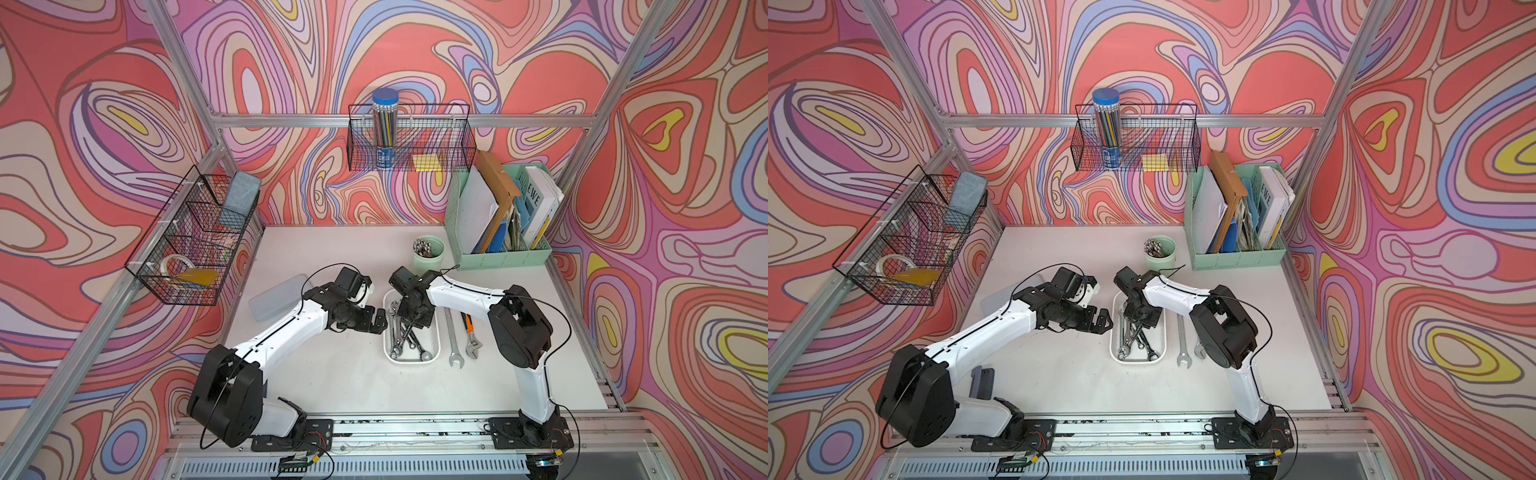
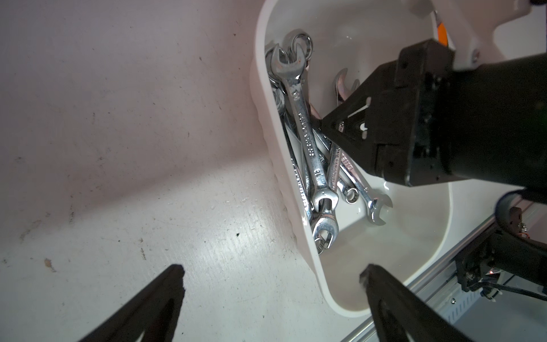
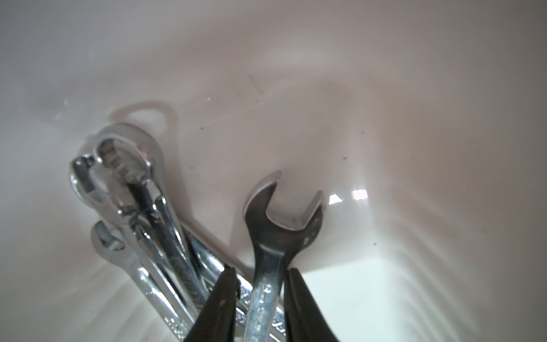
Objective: Take out the wrench from the storage box
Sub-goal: Pick up the wrench from the storage box.
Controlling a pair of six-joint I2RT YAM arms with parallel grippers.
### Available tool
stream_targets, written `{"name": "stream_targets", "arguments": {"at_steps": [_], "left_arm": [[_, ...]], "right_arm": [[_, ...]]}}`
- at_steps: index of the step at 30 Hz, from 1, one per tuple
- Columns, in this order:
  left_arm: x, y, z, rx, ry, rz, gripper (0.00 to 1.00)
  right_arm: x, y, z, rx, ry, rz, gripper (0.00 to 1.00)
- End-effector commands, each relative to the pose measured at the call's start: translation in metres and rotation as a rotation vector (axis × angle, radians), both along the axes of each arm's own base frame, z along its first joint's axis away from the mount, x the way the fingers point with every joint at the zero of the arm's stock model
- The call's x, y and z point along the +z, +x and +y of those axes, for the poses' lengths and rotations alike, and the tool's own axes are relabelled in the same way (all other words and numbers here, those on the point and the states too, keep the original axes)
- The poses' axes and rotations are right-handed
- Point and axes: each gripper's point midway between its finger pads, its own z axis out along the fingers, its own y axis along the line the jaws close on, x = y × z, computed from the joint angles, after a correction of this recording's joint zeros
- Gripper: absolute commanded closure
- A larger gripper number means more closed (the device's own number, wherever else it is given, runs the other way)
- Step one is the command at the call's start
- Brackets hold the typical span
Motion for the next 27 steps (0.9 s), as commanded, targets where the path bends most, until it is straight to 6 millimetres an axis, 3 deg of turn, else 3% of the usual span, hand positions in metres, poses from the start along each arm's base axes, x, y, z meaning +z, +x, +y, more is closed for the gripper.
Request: {"name": "stream_targets", "arguments": {"at_steps": [1, 5, 10, 22, 27], "left_arm": [[-0.011, -0.005, 0.007, -0.004, 0.029, 0.025, 0.01], [-0.013, -0.005, 0.007, -0.003, 0.030, 0.027, 0.01], [-0.013, -0.005, 0.006, -0.003, 0.030, 0.032, 0.01], [-0.016, -0.007, 0.007, -0.005, 0.034, 0.040, 0.01], [-0.016, -0.007, 0.008, -0.004, 0.039, 0.039, 0.01]], "right_arm": [[-0.019, -0.009, -0.015, -0.040, -0.070, 0.047, 0.72], [-0.003, -0.006, -0.025, -0.055, -0.108, 0.009, 0.72], [0.000, -0.007, -0.031, -0.061, -0.126, 0.004, 0.72], [-0.035, -0.016, -0.010, -0.083, -0.042, 0.100, 0.72], [-0.035, -0.019, -0.016, -0.099, -0.062, 0.106, 0.80]]}}
